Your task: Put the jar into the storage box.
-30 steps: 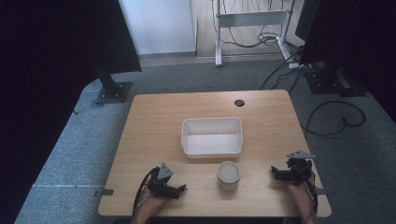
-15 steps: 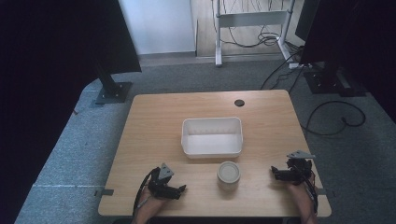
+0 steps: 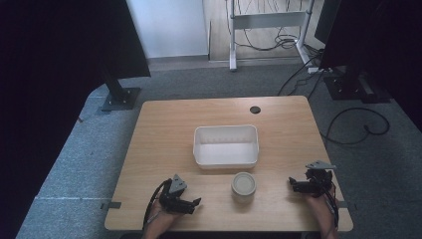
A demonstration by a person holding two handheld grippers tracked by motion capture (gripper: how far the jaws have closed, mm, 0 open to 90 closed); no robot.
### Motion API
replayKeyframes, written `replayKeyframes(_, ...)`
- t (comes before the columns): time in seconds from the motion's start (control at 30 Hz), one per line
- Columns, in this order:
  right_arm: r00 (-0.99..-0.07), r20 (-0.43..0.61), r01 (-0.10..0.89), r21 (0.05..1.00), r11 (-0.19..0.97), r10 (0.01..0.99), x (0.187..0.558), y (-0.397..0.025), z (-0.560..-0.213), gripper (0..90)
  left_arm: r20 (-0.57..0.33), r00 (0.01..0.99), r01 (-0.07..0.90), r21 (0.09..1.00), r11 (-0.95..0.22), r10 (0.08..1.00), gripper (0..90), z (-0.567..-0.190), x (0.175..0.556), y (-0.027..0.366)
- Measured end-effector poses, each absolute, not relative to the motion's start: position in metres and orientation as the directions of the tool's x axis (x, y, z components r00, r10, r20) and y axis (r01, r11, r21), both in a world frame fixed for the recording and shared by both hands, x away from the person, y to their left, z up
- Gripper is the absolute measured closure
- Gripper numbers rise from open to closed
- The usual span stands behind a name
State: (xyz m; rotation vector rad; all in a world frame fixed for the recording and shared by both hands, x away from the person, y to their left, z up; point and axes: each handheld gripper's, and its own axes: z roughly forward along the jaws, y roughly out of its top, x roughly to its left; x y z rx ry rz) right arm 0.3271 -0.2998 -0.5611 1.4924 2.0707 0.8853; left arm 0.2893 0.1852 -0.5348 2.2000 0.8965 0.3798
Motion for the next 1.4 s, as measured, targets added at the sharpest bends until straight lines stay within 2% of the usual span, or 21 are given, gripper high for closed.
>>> replayKeyframes(0.5, -0.324, 0.018, 0.667, 0.714, 0.214, 0.946, 0.327, -0.3, -0.561, 0.6, -0.024, 0.724, 0.478, 0.738, -0.477, 0.689, 7.7, -0.526, 0.286, 0.175)
replayKeyframes(1.4, -0.324, 0.018, 0.667, 0.714, 0.214, 0.946, 0.327, -0.3, -0.561, 0.6, -0.009, 0.778, 0.417, 0.756, -0.505, 0.629, 6.1, -0.51, 0.288, 0.137)
